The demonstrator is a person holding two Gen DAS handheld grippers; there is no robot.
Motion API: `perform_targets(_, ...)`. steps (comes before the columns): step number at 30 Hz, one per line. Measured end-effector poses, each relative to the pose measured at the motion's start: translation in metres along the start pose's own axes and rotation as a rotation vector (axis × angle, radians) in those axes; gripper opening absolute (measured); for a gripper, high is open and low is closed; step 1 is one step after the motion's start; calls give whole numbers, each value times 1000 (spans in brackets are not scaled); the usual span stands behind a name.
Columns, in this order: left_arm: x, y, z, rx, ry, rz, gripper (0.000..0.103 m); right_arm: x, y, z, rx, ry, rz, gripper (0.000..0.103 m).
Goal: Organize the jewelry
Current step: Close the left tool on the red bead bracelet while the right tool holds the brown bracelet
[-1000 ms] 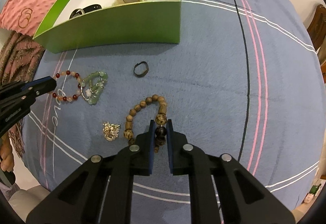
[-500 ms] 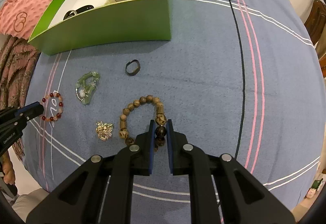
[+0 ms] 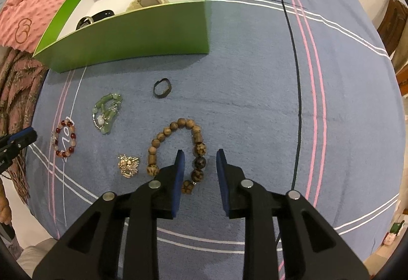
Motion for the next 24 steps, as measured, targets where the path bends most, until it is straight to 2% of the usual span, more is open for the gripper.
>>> perform_targets(3, -20, 2, -2, -1, -17, -49, 23, 3, 1, 2, -9, -4, 12, 26)
perform_targets(7, -18, 0, -1, -3, -14, -48, 24, 0, 2, 2, -11, -4, 1, 26)
perform_targets(14, 29, -19, 14, -7, 20, 59, 29, -8, 5, 6, -20, -5, -13, 26)
perform_targets(18, 47, -30, 26, -29, 12, 122, 41, -10, 6, 6, -17, -5, -8, 26)
perform_targets(24, 61, -29, 42, -78, -4, 174, 41, -4, 7, 8, -20, -4, 11, 26)
Point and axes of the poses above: each gripper's, at about its wrist camera, not at the fingertips, and z roughly the way its jaws point, x to its right, y to its underside, the point moved 10 cm from there along z, roughly the way its jaws point, and after that the axes turned 12 degrees about z, right-handed, at the moved point
